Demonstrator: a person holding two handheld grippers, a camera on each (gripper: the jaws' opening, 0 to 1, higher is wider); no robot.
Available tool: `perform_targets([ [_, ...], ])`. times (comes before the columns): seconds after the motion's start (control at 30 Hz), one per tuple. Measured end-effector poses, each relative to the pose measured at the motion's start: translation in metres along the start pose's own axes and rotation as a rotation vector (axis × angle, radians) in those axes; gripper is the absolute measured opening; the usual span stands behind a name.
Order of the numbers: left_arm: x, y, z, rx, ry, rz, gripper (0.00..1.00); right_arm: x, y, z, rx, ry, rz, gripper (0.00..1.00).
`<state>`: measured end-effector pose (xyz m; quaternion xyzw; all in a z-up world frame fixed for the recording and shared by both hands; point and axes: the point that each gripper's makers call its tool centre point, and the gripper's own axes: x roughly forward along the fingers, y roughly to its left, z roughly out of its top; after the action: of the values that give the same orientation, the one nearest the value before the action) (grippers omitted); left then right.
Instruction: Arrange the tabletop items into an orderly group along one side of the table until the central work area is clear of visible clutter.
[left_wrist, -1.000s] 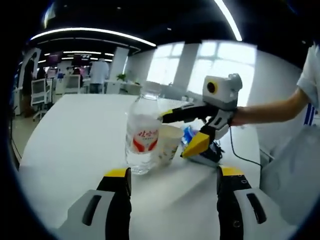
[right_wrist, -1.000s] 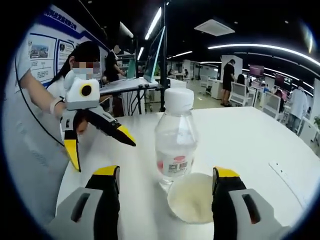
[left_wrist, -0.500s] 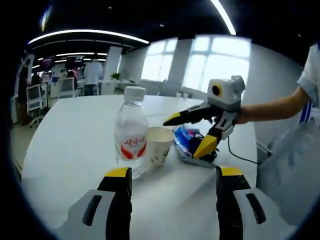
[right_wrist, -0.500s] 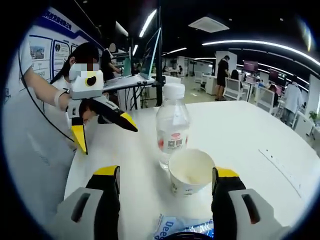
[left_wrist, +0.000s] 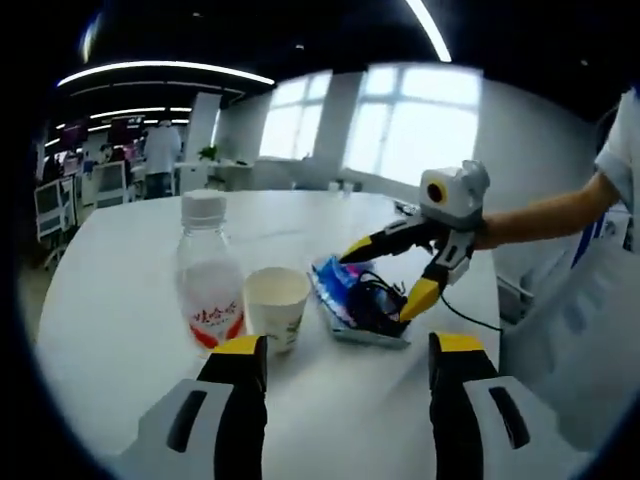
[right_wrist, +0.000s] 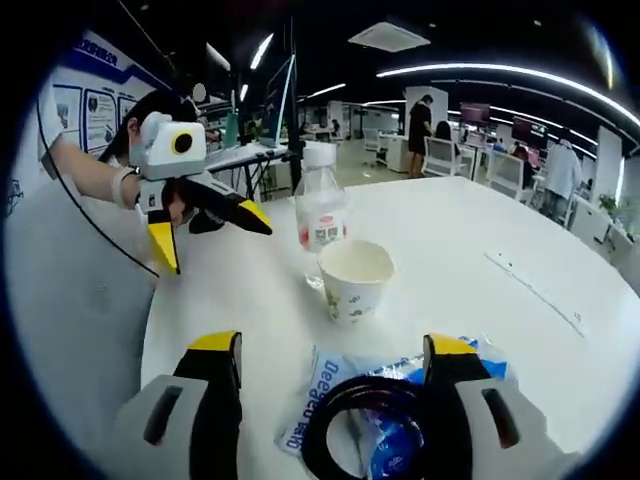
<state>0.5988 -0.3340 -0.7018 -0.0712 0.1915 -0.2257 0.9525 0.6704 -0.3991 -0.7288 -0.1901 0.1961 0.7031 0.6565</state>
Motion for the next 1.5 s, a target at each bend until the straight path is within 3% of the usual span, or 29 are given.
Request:
perform_targets([
  [0.2,0.015,-0.016,0.005,0.029,0.011,-0.046,0.61,-0.023,-0.003,-0.014,0.034,0.013,-0.037,0.71],
  [0.53,0.033,-0.039,-0.001,0.077,0.078,-0.135,0.6,-0.058,-0.015,-0.039,0.069,0.061,-0.101,0.71],
  [1.03,0.069,-0.057,0.002,0.081,0.135,-0.182,0.55,-0.103,-0.029,-0.067,0.136,0.072,-0.196,0.65],
  [1.17,0.076,-0.06,0.006,0.083,0.12,-0.184,0.56,-0.109,-0.033,-0.073,0.154,0.071,-0.219,0.64],
  [1.5,0.088,-0.064,0.001,0.099,0.149,-0.192,0.56,-0.108,-0.034,-0.079,0.177,0.069,-0.232,0.62],
])
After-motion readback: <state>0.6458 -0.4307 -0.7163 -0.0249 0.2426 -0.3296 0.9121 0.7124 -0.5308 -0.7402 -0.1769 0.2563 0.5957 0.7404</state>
